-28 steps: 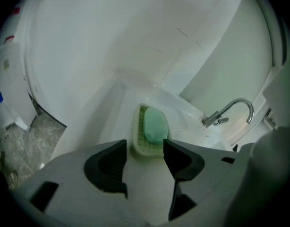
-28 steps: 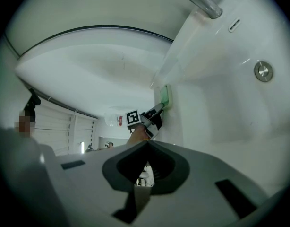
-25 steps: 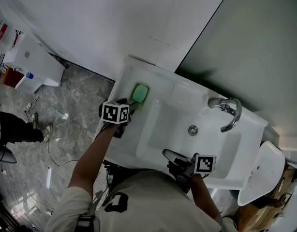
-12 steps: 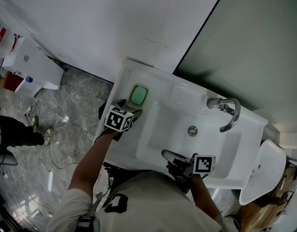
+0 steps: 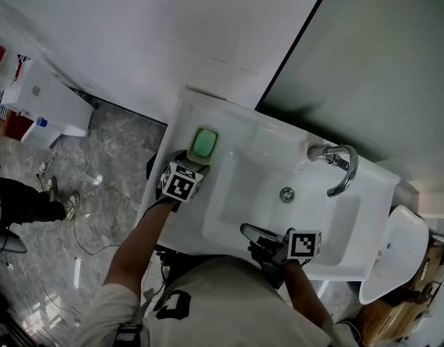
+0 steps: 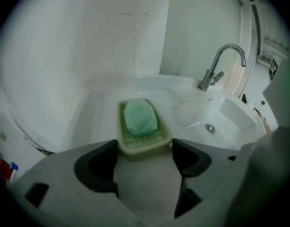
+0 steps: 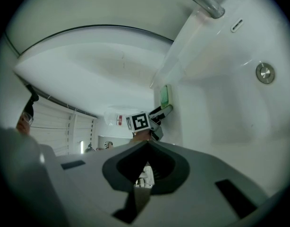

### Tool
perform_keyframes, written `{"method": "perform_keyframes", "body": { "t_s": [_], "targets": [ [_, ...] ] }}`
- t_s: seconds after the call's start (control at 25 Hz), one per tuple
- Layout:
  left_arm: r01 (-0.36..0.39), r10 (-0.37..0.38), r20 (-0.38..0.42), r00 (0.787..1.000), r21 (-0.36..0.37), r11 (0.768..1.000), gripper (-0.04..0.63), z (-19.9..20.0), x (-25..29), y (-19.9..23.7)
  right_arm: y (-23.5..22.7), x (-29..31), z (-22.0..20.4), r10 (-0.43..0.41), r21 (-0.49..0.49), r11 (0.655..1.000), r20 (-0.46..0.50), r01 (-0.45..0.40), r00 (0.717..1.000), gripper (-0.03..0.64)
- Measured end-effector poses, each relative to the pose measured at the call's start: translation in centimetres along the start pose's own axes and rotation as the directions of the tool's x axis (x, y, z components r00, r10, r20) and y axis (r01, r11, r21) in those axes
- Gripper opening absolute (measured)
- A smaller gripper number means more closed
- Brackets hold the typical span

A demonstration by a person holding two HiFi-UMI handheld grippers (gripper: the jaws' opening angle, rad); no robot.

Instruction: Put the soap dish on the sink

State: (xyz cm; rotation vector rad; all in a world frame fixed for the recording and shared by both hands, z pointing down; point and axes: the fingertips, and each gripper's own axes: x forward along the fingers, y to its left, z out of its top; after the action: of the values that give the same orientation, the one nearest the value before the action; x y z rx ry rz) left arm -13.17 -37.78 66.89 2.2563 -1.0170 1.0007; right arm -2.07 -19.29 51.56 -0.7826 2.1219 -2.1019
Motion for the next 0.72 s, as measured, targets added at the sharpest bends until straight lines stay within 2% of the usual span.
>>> {"method": "perform_keyframes", "body": {
  "t_s": [0.52, 0.72],
  "targets": [
    [-0.005, 0.005, 0.002, 1.000, 0.022, 1.000, 0.377, 1.1, 0.5, 0.5, 0.1, -0.4, 0.5, 0.002, -0.011, 1.000, 0.017, -0.002, 1.000, 0.009],
    [0.001, -0.001, 0.016, 1.000, 0.007, 1.000, 0.377, 1.7, 0.8, 0.8, 0.2, -0.5, 0.5, -0.001, -0.002, 1.000, 0.024, 0.001, 1.000, 0.009]
  ]
}}
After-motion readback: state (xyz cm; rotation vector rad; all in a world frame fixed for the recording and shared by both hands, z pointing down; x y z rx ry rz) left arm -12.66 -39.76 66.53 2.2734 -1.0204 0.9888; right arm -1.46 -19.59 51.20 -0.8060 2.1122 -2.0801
